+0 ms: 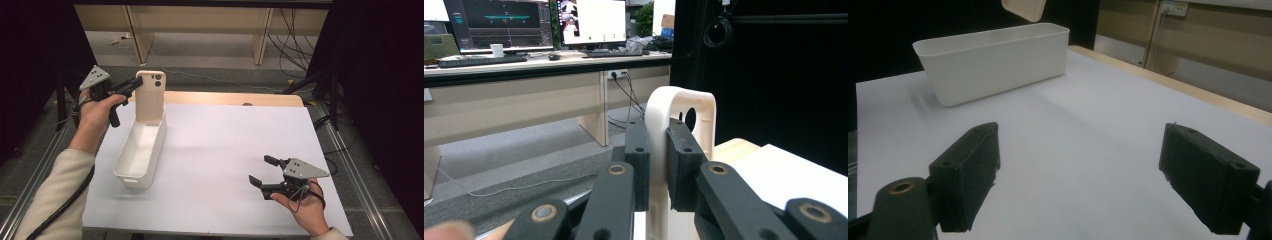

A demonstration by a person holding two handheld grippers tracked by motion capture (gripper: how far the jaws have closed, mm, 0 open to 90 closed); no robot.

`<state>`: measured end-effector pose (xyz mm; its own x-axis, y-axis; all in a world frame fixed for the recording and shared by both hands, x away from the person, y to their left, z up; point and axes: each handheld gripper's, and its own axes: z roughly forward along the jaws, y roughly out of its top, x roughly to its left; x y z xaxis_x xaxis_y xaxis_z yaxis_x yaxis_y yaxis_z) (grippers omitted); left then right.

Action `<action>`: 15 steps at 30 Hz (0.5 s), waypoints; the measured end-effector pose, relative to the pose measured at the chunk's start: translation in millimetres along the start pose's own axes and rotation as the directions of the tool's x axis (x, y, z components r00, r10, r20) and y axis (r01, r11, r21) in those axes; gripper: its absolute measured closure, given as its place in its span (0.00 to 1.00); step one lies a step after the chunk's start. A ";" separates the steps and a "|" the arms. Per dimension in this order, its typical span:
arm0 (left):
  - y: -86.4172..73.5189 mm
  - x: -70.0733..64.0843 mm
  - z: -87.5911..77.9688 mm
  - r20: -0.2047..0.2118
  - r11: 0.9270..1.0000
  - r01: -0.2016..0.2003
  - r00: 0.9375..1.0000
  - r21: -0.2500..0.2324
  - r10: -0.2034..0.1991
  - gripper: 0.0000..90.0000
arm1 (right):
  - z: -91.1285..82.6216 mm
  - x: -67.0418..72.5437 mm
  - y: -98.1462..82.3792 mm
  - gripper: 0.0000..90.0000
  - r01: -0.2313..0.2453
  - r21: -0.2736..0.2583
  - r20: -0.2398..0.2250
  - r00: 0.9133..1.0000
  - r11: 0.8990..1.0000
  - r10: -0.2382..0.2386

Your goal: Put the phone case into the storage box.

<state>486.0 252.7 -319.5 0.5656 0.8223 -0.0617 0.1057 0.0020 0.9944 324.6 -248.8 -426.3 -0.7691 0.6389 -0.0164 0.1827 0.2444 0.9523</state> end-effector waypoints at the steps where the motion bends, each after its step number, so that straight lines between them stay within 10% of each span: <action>1: 0.0 0.2 0.1 -0.001 1.000 0.000 1.000 0.002 0.000 0.90 | 0.2 0.1 -0.1 0.20 -0.001 -0.005 0.002 1.000 1.000 0.001; 15: -2.0 5.0 4.7 -0.009 1.000 -0.003 1.000 0.008 0.003 0.90 | 0.6 -0.4 -0.7 0.20 0.002 0.001 -0.008 1.000 1.000 -0.002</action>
<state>492.5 254.1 -322.2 0.5584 0.8276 -0.0576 0.1101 -0.0052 0.9939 325.2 -248.8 -427.2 -0.7745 0.6323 -0.0160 0.1819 0.2469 0.9518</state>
